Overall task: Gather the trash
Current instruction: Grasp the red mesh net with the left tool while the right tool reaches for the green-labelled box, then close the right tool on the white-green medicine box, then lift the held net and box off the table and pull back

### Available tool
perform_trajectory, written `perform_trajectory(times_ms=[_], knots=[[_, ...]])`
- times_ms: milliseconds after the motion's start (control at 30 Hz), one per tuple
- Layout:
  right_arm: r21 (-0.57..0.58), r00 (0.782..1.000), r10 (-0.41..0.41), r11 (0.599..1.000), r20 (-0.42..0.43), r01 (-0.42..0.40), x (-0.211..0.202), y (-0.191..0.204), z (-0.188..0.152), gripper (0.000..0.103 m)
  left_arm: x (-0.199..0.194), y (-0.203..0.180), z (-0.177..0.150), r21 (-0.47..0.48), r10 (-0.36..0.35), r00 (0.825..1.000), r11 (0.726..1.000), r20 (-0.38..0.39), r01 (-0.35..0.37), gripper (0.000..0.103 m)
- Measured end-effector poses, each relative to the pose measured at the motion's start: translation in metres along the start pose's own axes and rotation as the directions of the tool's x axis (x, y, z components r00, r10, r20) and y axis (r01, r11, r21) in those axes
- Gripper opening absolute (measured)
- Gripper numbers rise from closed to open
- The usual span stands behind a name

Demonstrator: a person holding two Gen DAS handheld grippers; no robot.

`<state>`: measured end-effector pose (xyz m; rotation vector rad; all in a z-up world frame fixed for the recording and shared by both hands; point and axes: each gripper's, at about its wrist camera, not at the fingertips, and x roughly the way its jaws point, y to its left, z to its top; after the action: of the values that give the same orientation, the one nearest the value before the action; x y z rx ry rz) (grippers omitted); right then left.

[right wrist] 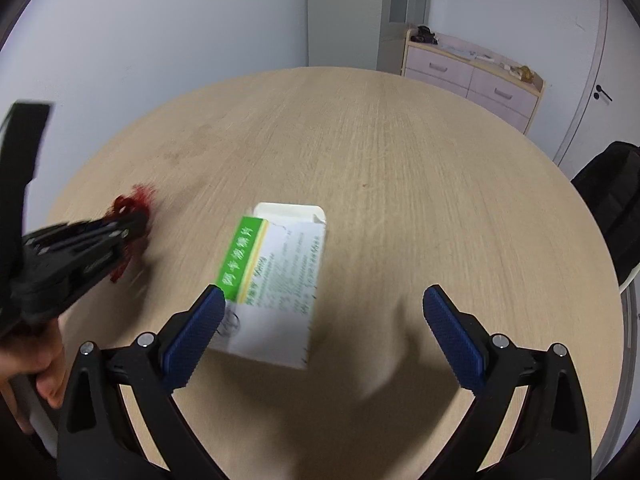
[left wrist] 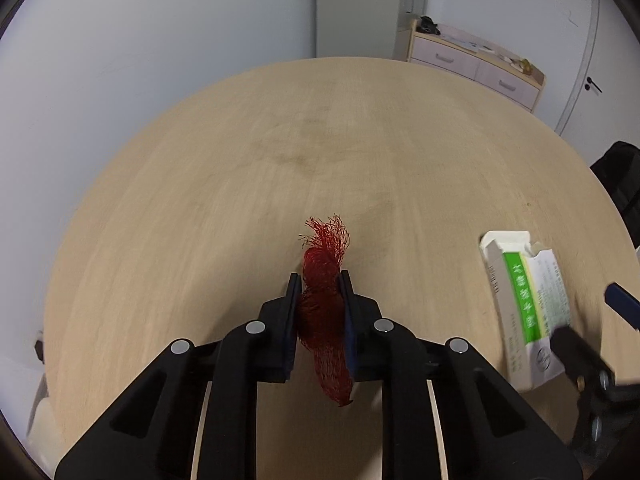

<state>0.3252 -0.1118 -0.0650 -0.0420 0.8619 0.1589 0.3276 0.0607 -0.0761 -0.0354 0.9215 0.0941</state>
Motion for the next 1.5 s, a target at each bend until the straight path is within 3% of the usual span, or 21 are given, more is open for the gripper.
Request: perform_trajectory(times_ms=[267,433,500,600,733,767,867,1167,1500], knots=[[0.055,0.998,-0.019,0.998,-0.060,0.023,0.025,0.025,0.009,0.084,-0.015,0.030,-0.014,-0.025,0.028,1.000,0.999,-0.010,-0.028,0.018],[0.045,0.996,-0.026,0.999,-0.080,0.030,0.021,0.038,0.009,0.069,-0.025,0.038,-0.024,-0.038,0.039,0.999,0.999,-0.013,-0.039,0.018],[0.052,0.997,-0.007,0.999,-0.076,0.010,0.019,0.041,0.010,0.070,-0.029,0.043,-0.027,-0.048,0.038,0.999,0.998,-0.015,-0.039,0.018],[0.062,0.997,-0.024,0.998,-0.075,0.029,0.021,0.046,0.009,0.085,-0.034,0.045,-0.032,-0.049,0.042,0.999,0.998,-0.013,-0.043,0.018],[0.055,0.994,-0.043,0.997,-0.104,0.049,0.031,0.052,0.000,0.085,-0.039,0.045,-0.035,-0.045,0.045,0.999,0.998,-0.014,-0.046,0.018],[0.051,0.993,-0.052,0.997,-0.110,0.058,0.034,0.052,-0.002,0.084,-0.039,0.046,-0.035,-0.043,0.045,0.999,0.998,-0.014,-0.046,0.018],[0.049,0.995,-0.059,0.997,-0.078,0.063,0.030,0.050,-0.004,0.059,-0.040,0.045,-0.036,-0.039,0.047,0.999,0.998,-0.015,-0.048,0.018],[0.053,0.994,-0.071,0.996,-0.081,0.075,0.013,0.038,-0.015,0.058,-0.051,0.034,-0.050,-0.026,0.040,0.999,0.999,-0.013,-0.040,0.018],[0.033,0.997,-0.074,0.997,-0.007,0.074,-0.045,0.027,-0.058,0.058,-0.077,0.007,-0.083,0.003,0.025,1.000,1.000,-0.004,-0.025,0.018]])
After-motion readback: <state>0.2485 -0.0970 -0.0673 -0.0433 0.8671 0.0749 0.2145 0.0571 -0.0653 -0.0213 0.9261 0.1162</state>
